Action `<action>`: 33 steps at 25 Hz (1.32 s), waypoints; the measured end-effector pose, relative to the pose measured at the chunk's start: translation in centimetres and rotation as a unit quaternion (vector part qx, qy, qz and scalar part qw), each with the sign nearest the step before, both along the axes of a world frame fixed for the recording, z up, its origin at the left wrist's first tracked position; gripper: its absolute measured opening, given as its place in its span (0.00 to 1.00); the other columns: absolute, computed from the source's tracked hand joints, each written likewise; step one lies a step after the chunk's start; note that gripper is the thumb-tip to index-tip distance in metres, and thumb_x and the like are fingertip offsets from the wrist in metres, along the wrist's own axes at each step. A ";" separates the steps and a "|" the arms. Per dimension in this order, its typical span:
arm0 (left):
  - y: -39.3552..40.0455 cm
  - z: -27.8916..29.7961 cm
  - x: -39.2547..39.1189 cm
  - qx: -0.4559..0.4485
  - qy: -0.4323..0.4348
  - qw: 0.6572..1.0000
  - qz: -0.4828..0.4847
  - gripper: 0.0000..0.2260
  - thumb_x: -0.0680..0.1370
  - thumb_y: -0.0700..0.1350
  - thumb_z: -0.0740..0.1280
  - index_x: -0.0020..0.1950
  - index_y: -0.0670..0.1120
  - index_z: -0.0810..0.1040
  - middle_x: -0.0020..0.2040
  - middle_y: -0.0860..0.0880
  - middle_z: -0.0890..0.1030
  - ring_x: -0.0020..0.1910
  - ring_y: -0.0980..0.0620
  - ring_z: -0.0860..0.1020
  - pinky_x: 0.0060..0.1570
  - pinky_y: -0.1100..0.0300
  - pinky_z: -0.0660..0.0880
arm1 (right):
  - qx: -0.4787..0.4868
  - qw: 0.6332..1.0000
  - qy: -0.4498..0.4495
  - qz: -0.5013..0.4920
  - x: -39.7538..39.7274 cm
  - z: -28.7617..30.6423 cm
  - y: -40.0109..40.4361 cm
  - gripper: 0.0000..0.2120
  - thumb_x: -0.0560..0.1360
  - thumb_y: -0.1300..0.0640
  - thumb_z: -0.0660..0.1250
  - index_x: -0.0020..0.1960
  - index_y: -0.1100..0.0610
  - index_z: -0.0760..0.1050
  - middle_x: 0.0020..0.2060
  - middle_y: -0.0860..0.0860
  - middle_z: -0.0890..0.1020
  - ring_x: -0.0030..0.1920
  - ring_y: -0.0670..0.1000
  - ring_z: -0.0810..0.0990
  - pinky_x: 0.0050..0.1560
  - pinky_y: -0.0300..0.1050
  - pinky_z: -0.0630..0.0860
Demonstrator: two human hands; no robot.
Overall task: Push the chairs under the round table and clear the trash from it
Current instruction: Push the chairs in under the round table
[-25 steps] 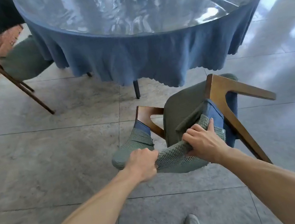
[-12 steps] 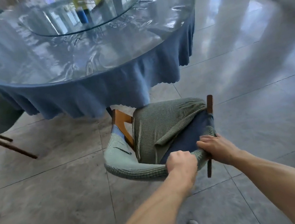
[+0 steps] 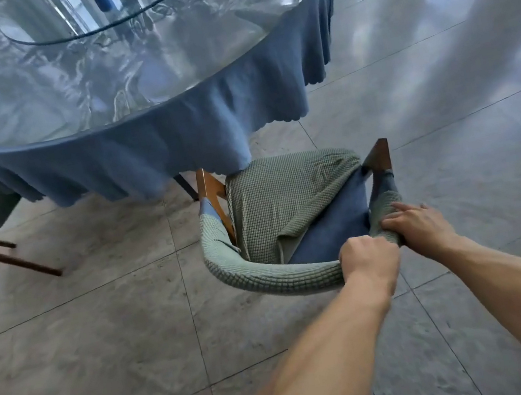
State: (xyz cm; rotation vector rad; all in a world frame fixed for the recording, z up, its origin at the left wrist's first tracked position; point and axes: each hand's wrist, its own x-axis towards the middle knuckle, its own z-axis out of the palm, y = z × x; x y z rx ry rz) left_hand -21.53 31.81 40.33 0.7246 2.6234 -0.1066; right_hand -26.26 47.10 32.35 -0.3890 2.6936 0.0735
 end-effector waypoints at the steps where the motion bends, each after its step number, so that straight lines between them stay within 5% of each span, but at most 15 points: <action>1: 0.2 -0.4 -0.2 0.011 0.006 1.000 -0.001 0.11 0.79 0.38 0.62 0.59 0.45 0.80 0.56 0.48 0.82 0.54 0.46 0.81 0.44 0.54 0.76 | -0.009 1.000 0.007 -0.005 -0.1 -0.3 0.3 0.15 0.77 0.55 0.65 0.63 0.43 0.76 0.65 0.40 0.77 0.73 0.47 0.65 0.63 0.56 0.68; 10: -0.7 -2.1 -2.0 0.048 0.046 0.997 0.050 0.07 0.80 0.46 0.65 0.55 0.45 0.77 0.50 0.47 0.83 0.50 0.45 0.82 0.39 0.55 0.64 | 0.004 1.000 0.018 -0.001 -2.9 -1.0 0.6 0.16 0.80 0.52 0.63 0.66 0.40 0.74 0.68 0.36 0.73 0.72 0.48 0.66 0.66 0.60 0.64; 14: -2.5 -2.4 -1.9 0.073 0.029 0.994 0.070 0.18 0.79 0.57 0.63 0.60 0.44 0.74 0.56 0.45 0.81 0.55 0.43 0.79 0.48 0.51 0.68 | 0.040 0.999 0.014 0.026 -3.3 -0.4 0.2 0.18 0.79 0.52 0.64 0.67 0.39 0.72 0.68 0.37 0.73 0.69 0.47 0.69 0.63 0.54 0.69; 18: -6.6 -1.7 -1.1 0.059 -0.055 0.989 0.120 0.23 0.78 0.62 0.60 0.66 0.48 0.71 0.62 0.47 0.77 0.62 0.44 0.75 0.59 0.46 0.68 | 0.097 0.991 -0.090 0.036 -4.0 2.8 -1.4 0.22 0.72 0.50 0.73 0.64 0.43 0.74 0.62 0.44 0.80 0.60 0.51 0.79 0.52 0.50 0.78; 22: -10.8 0.5 -0.3 0.030 -0.093 0.983 0.153 0.22 0.79 0.60 0.59 0.68 0.49 0.70 0.64 0.46 0.76 0.63 0.43 0.74 0.62 0.46 0.68 | 0.108 0.979 -0.164 0.045 -3.1 8.0 -4.4 0.19 0.72 0.45 0.73 0.62 0.43 0.76 0.59 0.48 0.81 0.58 0.53 0.80 0.55 0.51 0.79; 26: -14.3 4.9 0.2 0.031 -0.103 0.970 0.220 0.20 0.79 0.59 0.58 0.64 0.49 0.75 0.62 0.47 0.78 0.62 0.43 0.75 0.60 0.48 0.70 | 0.072 0.973 -0.202 0.084 -1.5 12.8 -7.9 0.21 0.78 0.40 0.62 0.67 0.46 0.75 0.64 0.50 0.79 0.62 0.55 0.77 0.62 0.52 0.75; 33: -23.7 13.2 1.1 0.097 -0.113 0.930 0.335 0.22 0.74 0.65 0.61 0.63 0.56 0.78 0.65 0.51 0.78 0.62 0.48 0.75 0.60 0.51 0.72 | -0.007 0.984 -0.148 0.098 -2.6 20.3 -18.2 0.20 0.76 0.39 0.62 0.61 0.48 0.79 0.59 0.51 0.81 0.58 0.56 0.78 0.60 0.52 0.75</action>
